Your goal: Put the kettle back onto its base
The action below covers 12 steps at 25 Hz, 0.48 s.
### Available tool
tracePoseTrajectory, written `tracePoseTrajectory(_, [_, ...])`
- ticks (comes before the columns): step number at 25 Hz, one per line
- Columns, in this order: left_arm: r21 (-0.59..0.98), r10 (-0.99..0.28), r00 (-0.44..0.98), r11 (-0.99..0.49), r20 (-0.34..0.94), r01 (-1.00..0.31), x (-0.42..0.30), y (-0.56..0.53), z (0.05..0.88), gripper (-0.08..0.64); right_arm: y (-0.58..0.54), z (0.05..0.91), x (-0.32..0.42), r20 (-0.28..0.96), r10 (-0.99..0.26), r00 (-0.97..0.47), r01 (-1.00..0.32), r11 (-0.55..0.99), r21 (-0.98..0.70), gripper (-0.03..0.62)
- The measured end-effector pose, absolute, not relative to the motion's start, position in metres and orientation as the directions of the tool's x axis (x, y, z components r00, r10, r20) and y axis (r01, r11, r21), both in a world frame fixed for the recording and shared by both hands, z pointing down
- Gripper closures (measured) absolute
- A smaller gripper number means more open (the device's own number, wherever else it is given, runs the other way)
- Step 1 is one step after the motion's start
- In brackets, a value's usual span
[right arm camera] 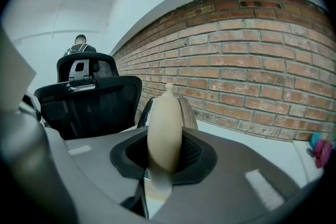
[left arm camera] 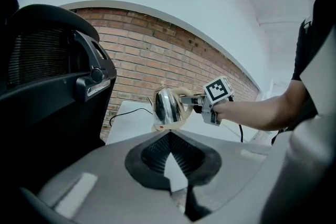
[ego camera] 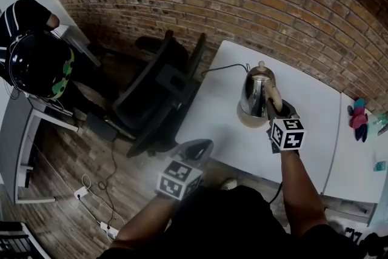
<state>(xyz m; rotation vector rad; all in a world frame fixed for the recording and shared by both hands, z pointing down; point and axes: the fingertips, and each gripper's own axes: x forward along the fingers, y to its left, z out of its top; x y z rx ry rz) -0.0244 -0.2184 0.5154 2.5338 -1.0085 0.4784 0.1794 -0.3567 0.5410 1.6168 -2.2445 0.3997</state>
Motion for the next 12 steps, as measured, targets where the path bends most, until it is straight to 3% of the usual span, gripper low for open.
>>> tracePoseTrajectory(12, [0.206,-0.564,0.702,-0.697,0.435,-0.687,-0.02,-0.218,0.512,0.56,-0.339,0.564,0.178,0.5,-0.828,-0.253,-0.958,0.286,-0.011,0.486])
